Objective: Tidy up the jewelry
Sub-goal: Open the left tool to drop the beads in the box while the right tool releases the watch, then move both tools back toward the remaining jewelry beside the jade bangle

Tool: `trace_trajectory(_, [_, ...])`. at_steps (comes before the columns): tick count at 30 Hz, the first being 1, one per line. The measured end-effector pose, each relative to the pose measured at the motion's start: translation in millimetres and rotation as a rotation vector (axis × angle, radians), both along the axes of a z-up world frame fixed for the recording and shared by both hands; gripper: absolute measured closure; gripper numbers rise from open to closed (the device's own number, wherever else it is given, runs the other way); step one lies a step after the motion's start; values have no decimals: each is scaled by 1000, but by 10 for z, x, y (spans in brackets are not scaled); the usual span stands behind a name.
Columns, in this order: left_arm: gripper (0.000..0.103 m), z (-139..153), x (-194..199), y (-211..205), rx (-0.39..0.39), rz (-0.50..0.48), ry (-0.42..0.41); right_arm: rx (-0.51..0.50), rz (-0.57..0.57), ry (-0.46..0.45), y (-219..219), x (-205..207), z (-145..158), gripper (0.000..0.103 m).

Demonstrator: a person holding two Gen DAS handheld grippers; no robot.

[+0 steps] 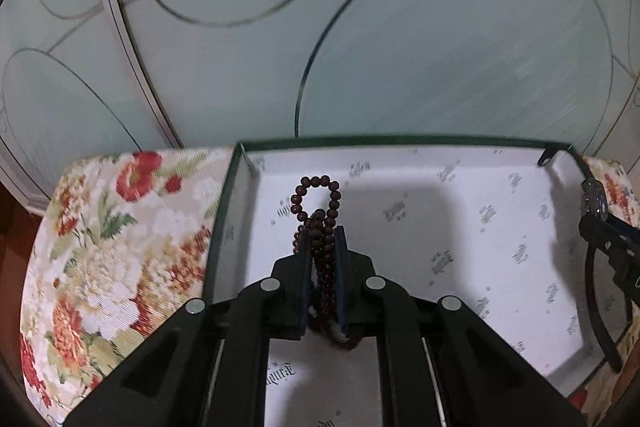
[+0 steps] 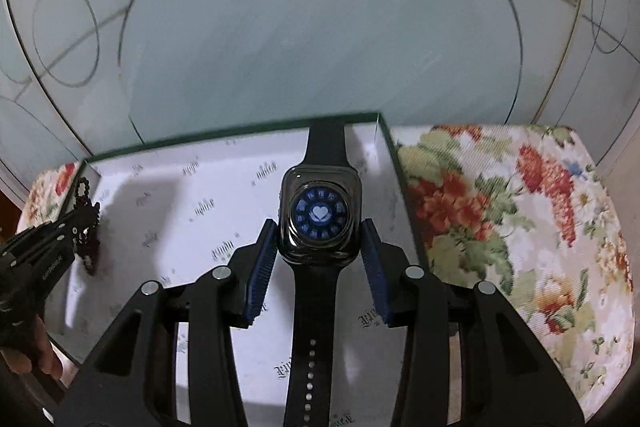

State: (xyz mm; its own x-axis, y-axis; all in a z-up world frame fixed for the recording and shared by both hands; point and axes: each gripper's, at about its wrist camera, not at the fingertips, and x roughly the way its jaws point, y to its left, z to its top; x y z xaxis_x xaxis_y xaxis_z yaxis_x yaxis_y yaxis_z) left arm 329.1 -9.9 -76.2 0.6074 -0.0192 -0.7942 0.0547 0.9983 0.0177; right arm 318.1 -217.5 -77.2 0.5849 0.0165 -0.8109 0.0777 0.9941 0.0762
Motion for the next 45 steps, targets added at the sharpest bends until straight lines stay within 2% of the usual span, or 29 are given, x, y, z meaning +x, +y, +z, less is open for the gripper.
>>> trace_trajectory(6, [92,-44,33,11,12,14,35,-10,2,22,25,38,-92,61])
trace_trajectory(8, [87,-59,52,18,6,24,55,-31,11,27,54,38,-93,60])
trace_trajectory(10, [72,-74,86,15,6,26,74,-42,14,28,64,38,-92,54])
trace_trajectory(12, [45,-67,93,-7,15,18,82,-39,5,29,51,35,-85,44])
trace_trajectory(13, [38,-53,94,-21,22,19,75,-38,5,28,57,39,-83,42])
trace_trajectory(14, [27,-52,130,-49,26,18,70,-37,6,23,42,25,-61,37])
trace_trajectory(15, [26,-42,132,-62,33,14,64,-41,7,17,39,17,-42,32])
trace_trajectory(18, [25,-57,151,-76,38,13,71,-49,14,-12,44,-34,52,32])
trace_trajectory(23, [25,22,113,-38,-2,20,59,-78,28,-93,83,-234,335,29])
trace_trajectory(31, [24,302,-350,247,-60,13,10,-75,19,-185,-5,-834,759,28])
trace_trajectory(37, [21,369,-949,595,-77,33,-8,-59,-9,-178,-183,-1327,800,28])
trace_trajectory(45, [21,285,-1601,745,-102,57,30,-56,-28,-98,-289,-1800,629,28])
